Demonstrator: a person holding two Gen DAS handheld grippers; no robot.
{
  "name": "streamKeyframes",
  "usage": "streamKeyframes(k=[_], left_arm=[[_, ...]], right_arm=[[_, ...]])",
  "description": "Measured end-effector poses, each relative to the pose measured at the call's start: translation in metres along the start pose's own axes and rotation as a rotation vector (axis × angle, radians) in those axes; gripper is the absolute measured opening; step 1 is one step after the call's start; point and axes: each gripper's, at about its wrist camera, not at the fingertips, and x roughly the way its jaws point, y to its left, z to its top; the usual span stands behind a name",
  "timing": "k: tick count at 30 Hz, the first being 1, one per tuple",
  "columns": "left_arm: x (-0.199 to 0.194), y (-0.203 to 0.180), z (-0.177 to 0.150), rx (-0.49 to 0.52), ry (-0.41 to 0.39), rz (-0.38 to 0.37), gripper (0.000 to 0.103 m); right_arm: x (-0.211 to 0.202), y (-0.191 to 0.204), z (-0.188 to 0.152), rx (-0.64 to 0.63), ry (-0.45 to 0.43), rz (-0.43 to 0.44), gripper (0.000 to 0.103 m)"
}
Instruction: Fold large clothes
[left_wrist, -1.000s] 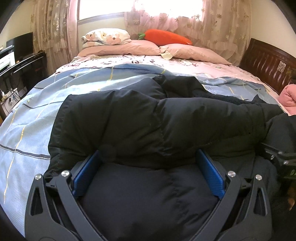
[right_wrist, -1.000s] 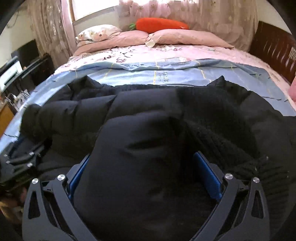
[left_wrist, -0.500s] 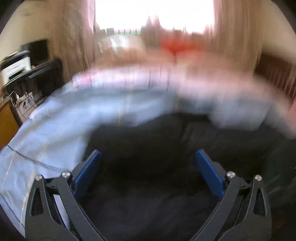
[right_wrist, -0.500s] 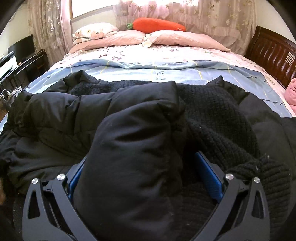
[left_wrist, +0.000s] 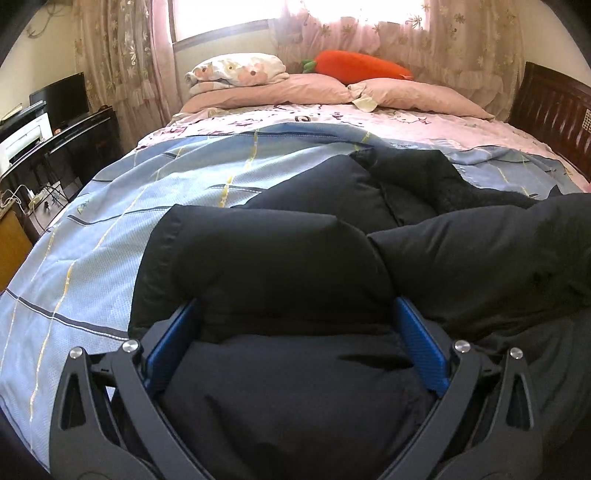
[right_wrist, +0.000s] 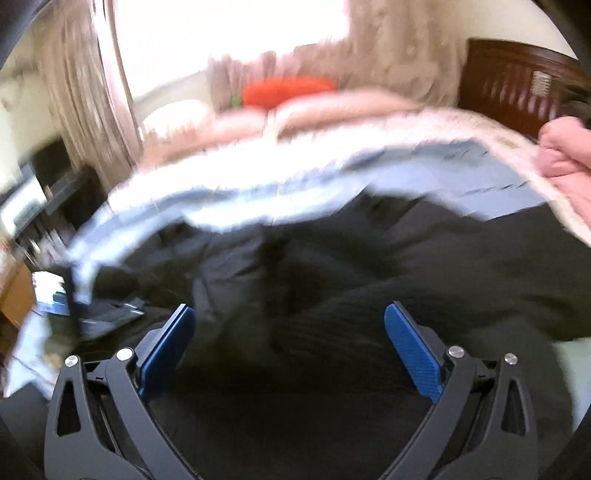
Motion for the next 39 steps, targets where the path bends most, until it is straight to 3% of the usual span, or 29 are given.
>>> streamKeyframes(k=[3,4,7,10,13,18,20,24,28,30,32,33,34,36,39], left_arm=[[-0.001,0.000,-0.001,-0.003,-0.003,0.007,0.101],[-0.001,0.000,-0.001,-0.002,-0.003,0.011,0.101],[-0.001,0.000,-0.001,-0.001,-0.004,0.017,0.101],[-0.001,-0.001,-0.002,-0.001,-0.004,0.017,0.101],[-0.001,-0.001,-0.002,0.002,-0.001,0.023,0.101],[-0.002,-0.002,-0.002,0.000,0.000,0.026,0.101],[-0.001,-0.001,-0.002,0.000,0.000,0.025,0.101],[-0.001,-0.001,-0.001,0.004,0.001,0.029,0.101],[0.000,0.000,0.000,-0.002,0.000,0.023,0.101],[0.000,0.001,0.000,-0.007,0.000,0.019,0.101],[0.000,0.001,0.000,-0.010,-0.001,0.018,0.101],[0.000,0.001,-0.001,-0.012,-0.001,0.018,0.101],[0.000,0.001,-0.001,-0.015,-0.002,0.015,0.101],[0.000,0.003,-0.001,-0.019,-0.003,0.011,0.101],[0.000,0.003,-0.002,-0.022,-0.004,0.010,0.101]], right_arm=[[-0.039,-0.090,0.002,0.092,0.029,-0.155,0.102],[-0.049,-0.138,-0.003,0.181,0.038,-0.215,0.102],[-0.064,-0.264,-0.024,0.540,0.072,-0.272,0.102],[-0.076,-0.345,-0.052,0.846,-0.027,-0.183,0.102],[-0.071,-0.387,-0.075,1.036,-0.107,-0.102,0.102],[-0.039,-0.411,-0.088,1.107,-0.129,-0.100,0.102],[-0.032,-0.415,-0.077,1.091,-0.165,-0.114,0.102],[-0.011,-0.426,-0.058,1.128,-0.198,-0.050,0.102],[-0.021,-0.440,-0.049,1.210,-0.313,-0.042,0.102],[-0.013,-0.440,-0.038,1.171,-0.297,-0.054,0.101],[0.006,-0.437,-0.023,1.060,-0.152,-0.021,0.088],[0.015,-0.432,-0.015,0.995,-0.075,-0.042,0.067],[0.019,-0.422,-0.007,0.908,-0.023,-0.117,0.046],[0.016,-0.397,0.009,0.763,0.002,-0.199,0.025],[-0.003,-0.353,0.037,0.574,-0.049,-0.284,0.018]])
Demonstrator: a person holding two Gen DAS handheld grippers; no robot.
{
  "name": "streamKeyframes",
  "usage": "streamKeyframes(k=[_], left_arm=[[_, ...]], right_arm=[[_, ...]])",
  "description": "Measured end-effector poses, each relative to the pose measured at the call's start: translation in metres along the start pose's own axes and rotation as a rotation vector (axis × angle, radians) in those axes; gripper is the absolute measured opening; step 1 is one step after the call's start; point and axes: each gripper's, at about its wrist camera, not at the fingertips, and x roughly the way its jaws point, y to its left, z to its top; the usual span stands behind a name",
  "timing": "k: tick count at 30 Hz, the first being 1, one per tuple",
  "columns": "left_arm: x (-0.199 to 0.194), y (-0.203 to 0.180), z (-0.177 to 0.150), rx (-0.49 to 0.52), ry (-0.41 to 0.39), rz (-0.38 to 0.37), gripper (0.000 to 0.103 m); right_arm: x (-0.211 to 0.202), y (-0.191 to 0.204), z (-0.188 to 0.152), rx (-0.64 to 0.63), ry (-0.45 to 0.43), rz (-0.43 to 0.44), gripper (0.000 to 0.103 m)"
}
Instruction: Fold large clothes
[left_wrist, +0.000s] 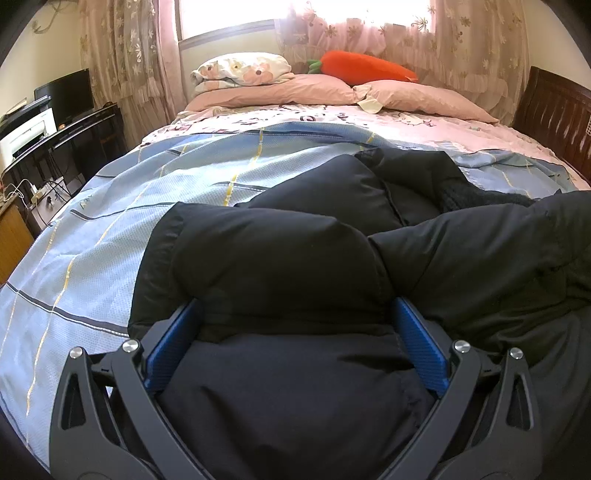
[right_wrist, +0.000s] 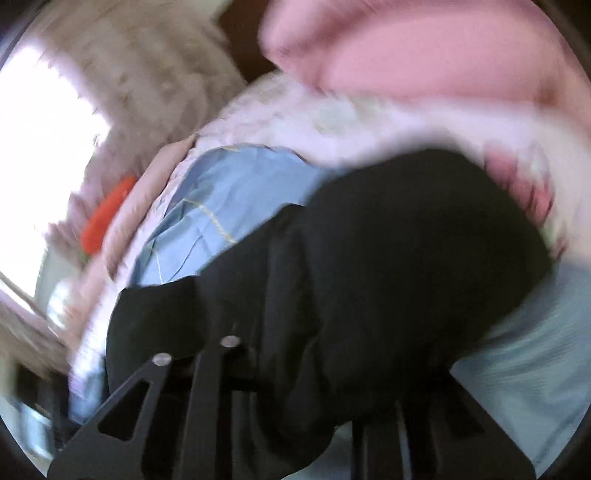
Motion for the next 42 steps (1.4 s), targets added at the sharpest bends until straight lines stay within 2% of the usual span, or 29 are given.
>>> streamKeyframes(k=[3,4,6,7,8,9,10,12,15,16,18,19,20,22,23,26,27,28,30,32,33,36,39,40,41,42], left_arm=[[0.000,0.000,0.000,-0.002,-0.001,-0.001,0.101],[0.000,0.000,0.000,-0.002,-0.001,-0.002,0.101],[0.000,0.000,0.000,-0.002,-0.001,-0.002,0.101],[0.000,0.000,0.000,-0.002,-0.001,-0.001,0.101],[0.000,0.000,0.000,-0.002,-0.001,-0.001,0.101],[0.000,0.000,0.000,-0.002,-0.002,-0.002,0.101],[0.000,0.000,-0.001,-0.003,-0.002,-0.003,0.101],[0.000,0.000,-0.001,-0.004,-0.003,-0.003,0.101],[0.000,0.001,-0.001,-0.005,-0.004,-0.005,0.101],[0.000,0.001,-0.001,-0.004,-0.004,-0.004,0.101],[0.001,0.001,-0.001,-0.007,-0.003,-0.004,0.101],[0.000,0.002,-0.001,-0.010,-0.004,-0.005,0.101],[0.000,0.002,-0.002,-0.012,-0.006,-0.007,0.101],[0.000,0.003,-0.002,-0.016,-0.010,-0.013,0.101],[0.001,0.003,-0.002,-0.022,-0.010,-0.019,0.101],[0.002,0.004,-0.002,-0.027,-0.011,-0.023,0.101],[0.002,0.005,-0.002,-0.029,-0.012,-0.026,0.101],[0.002,0.006,-0.002,-0.033,-0.012,-0.029,0.101],[0.002,0.006,-0.002,-0.037,-0.012,-0.034,0.101],[0.002,0.007,-0.002,-0.040,-0.012,-0.037,0.101],[0.002,0.007,-0.002,-0.040,-0.013,-0.037,0.101],[0.002,0.007,-0.002,-0.040,-0.013,-0.037,0.101],[0.002,0.007,-0.002,-0.041,-0.013,-0.038,0.101],[0.002,0.007,-0.002,-0.040,-0.013,-0.037,0.101],[0.003,0.006,-0.002,-0.040,-0.013,-0.037,0.101],[0.002,0.007,-0.002,-0.040,-0.013,-0.037,0.101]], right_arm=[[-0.045,0.069,-0.001,-0.176,-0.088,0.050,0.017],[-0.066,0.113,-0.004,-0.289,-0.128,0.090,0.017],[-0.092,0.168,-0.013,-0.421,-0.180,0.163,0.017],[-0.109,0.209,-0.025,-0.483,-0.194,0.251,0.017],[-0.118,0.234,-0.035,-0.512,-0.181,0.325,0.017],[-0.124,0.274,-0.056,-0.551,-0.128,0.440,0.017],[-0.124,0.299,-0.074,-0.577,-0.082,0.495,0.017],[-0.114,0.347,-0.119,-0.660,0.005,0.563,0.017],[-0.083,0.402,-0.218,-0.803,0.173,0.611,0.017],[-0.068,0.410,-0.245,-0.844,0.226,0.587,0.017],[-0.050,0.408,-0.294,-0.900,0.262,0.516,0.017],[-0.045,0.402,-0.301,-0.876,0.247,0.514,0.018],[-0.038,0.394,-0.294,-0.825,0.237,0.524,0.018],[-0.035,0.384,-0.286,-0.726,0.273,0.549,0.018],[-0.038,0.386,-0.286,-0.737,0.278,0.546,0.019],[-0.067,0.396,-0.303,-0.947,0.249,0.509,0.038],[-0.079,0.402,-0.307,-1.028,0.266,0.503,0.062],[-0.084,0.403,-0.305,-1.058,0.292,0.525,0.084],[-0.117,0.398,-0.298,-1.057,0.335,0.633,0.093],[-0.153,0.395,-0.273,-1.050,0.320,0.717,0.093],[-0.163,0.395,-0.263,-1.049,0.289,0.719,0.093],[-0.163,0.391,-0.208,-0.955,0.164,0.595,0.094],[-0.104,0.377,-0.148,-0.683,0.100,0.389,0.094],[-0.080,0.361,-0.137,-0.572,0.133,0.300,0.093],[-0.053,0.351,-0.135,-0.517,0.184,0.226,0.091],[-0.015,0.337,-0.143,-0.490,0.274,0.122,0.083]])
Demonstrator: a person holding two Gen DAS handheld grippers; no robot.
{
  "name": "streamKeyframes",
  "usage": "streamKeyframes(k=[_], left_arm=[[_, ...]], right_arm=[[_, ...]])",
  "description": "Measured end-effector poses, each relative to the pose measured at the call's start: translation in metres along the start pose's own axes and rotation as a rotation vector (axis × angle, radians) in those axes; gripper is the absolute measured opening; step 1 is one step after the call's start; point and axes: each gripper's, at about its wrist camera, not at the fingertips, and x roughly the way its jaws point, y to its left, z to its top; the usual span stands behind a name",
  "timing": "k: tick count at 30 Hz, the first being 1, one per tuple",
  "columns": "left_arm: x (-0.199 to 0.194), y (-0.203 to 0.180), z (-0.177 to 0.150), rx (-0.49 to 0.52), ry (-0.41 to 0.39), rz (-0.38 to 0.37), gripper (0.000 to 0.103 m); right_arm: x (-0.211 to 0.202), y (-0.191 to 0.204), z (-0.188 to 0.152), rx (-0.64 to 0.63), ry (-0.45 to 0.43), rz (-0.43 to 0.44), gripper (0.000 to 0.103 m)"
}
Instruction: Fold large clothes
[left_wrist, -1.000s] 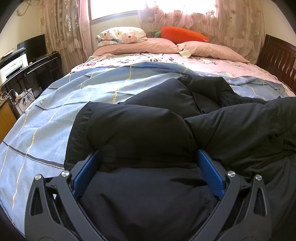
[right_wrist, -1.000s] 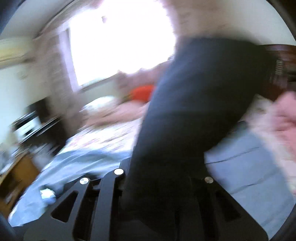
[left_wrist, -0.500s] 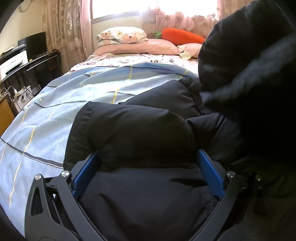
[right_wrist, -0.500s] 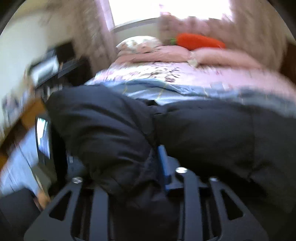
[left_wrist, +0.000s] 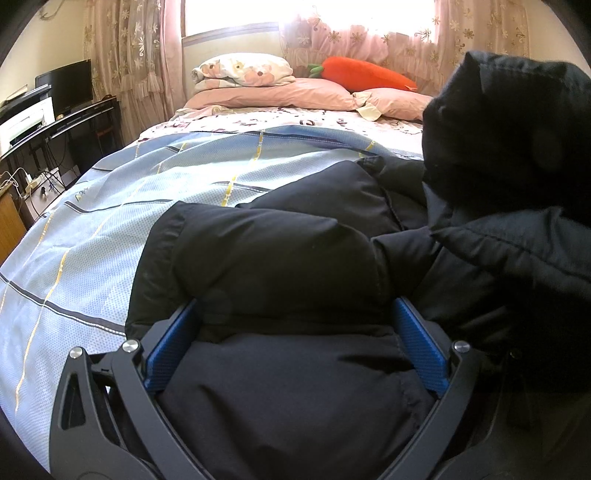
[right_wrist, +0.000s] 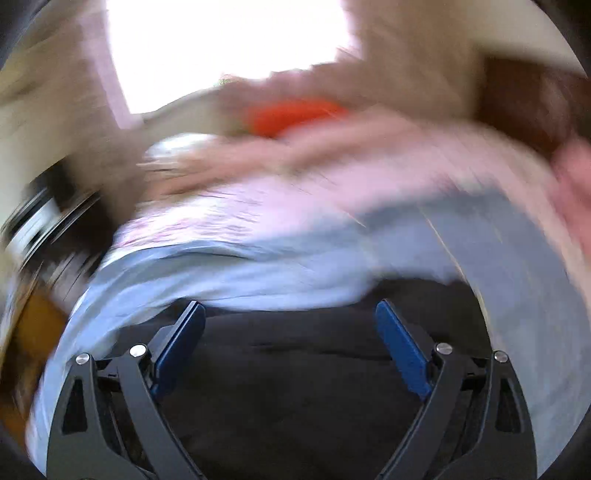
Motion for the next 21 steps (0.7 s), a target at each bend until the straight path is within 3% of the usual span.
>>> streamKeyframes(k=[2,3,5,11,13,16,17,19,21], left_arm=[[0.000,0.000,0.000,-0.001,-0.001,-0.002,0.101],[0.000,0.001,0.000,-0.002,-0.002,-0.004,0.101],[0.000,0.001,0.001,-0.008,-0.004,-0.010,0.101],[-0.001,0.001,0.006,-0.002,0.008,-0.005,0.101],[-0.014,0.002,0.013,-0.021,-0.003,0.035,0.101],[-0.085,0.016,0.040,-0.261,-0.200,0.080,0.100],[-0.106,0.017,0.049,-0.299,-0.252,0.082,0.100],[-0.159,-0.007,0.082,-0.229,-0.376,0.047,0.101],[-0.193,-0.053,0.108,-0.046,-0.446,0.043,0.101]], right_arm=[[0.046,-0.005,-0.024,-0.055,0.077,-0.072,0.082],[0.063,0.001,-0.047,-0.168,0.016,-0.158,0.083],[0.064,0.007,-0.064,-0.199,-0.072,-0.227,0.083],[0.064,-0.001,-0.062,-0.171,-0.023,-0.199,0.085],[0.070,0.000,-0.060,-0.170,-0.013,-0.199,0.085],[0.075,-0.002,-0.060,-0.165,-0.006,-0.191,0.085],[0.076,-0.002,-0.060,-0.165,-0.007,-0.189,0.085],[0.073,-0.001,-0.062,-0.164,-0.011,-0.189,0.085],[0.073,-0.001,-0.063,-0.163,-0.014,-0.188,0.085]])
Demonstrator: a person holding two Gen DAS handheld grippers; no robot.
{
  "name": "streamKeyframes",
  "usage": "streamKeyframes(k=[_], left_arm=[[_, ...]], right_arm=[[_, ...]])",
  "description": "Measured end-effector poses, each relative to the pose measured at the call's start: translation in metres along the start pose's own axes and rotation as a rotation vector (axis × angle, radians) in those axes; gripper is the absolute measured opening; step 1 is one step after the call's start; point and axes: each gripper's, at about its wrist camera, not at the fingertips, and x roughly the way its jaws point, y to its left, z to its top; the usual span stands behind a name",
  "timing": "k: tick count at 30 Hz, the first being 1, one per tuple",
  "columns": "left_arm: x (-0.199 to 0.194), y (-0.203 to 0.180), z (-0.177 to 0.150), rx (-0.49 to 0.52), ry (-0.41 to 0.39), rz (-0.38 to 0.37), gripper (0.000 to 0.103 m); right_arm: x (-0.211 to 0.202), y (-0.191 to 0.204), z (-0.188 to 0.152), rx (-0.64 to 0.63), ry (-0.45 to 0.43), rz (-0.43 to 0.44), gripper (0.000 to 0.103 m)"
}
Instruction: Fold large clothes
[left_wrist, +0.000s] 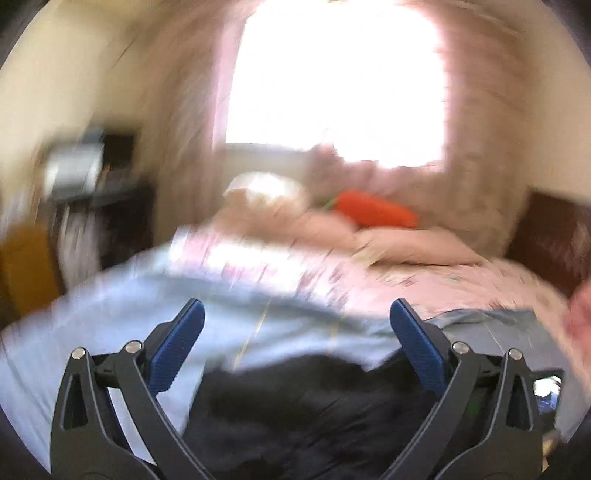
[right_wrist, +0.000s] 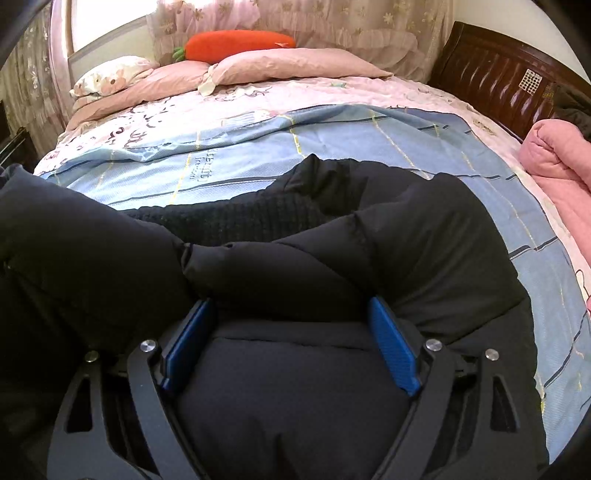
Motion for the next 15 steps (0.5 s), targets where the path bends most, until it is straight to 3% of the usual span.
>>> streamKeyframes(k=[2,5,9,10,11,12,13,15], left_arm=[[-0.001,-0.045,0.013,0.111,0.040,-0.036,0.101],[0.026,-0.096,-0.009,0.167,0.142,0.013,0.101],[0.112,-0.108,-0.106,0.208,0.445,0.058,0.101],[0.130,-0.090,-0.132,0.124,0.475,0.030,0.101],[0.144,-0.063,-0.151,-0.054,0.519,-0.114,0.101],[0.149,-0.046,-0.159,-0.150,0.524,-0.195,0.101],[0.149,-0.038,-0.162,-0.158,0.507,-0.236,0.101],[0.149,-0.049,-0.164,-0.080,0.487,-0.208,0.101]], right_arm=[[0.001,0.000,0.001,0.007,0.000,0.007,0.085],[0.002,-0.005,0.000,0.028,-0.002,0.037,0.085],[0.002,-0.013,-0.001,0.068,-0.009,0.074,0.085],[0.001,-0.019,0.000,0.107,-0.017,0.113,0.086],[0.001,-0.023,0.001,0.130,-0.014,0.143,0.086],[0.002,-0.023,0.002,0.127,-0.008,0.151,0.087],[0.002,-0.020,0.002,0.109,-0.009,0.145,0.087],[0.002,-0.016,0.001,0.093,-0.022,0.121,0.088]])
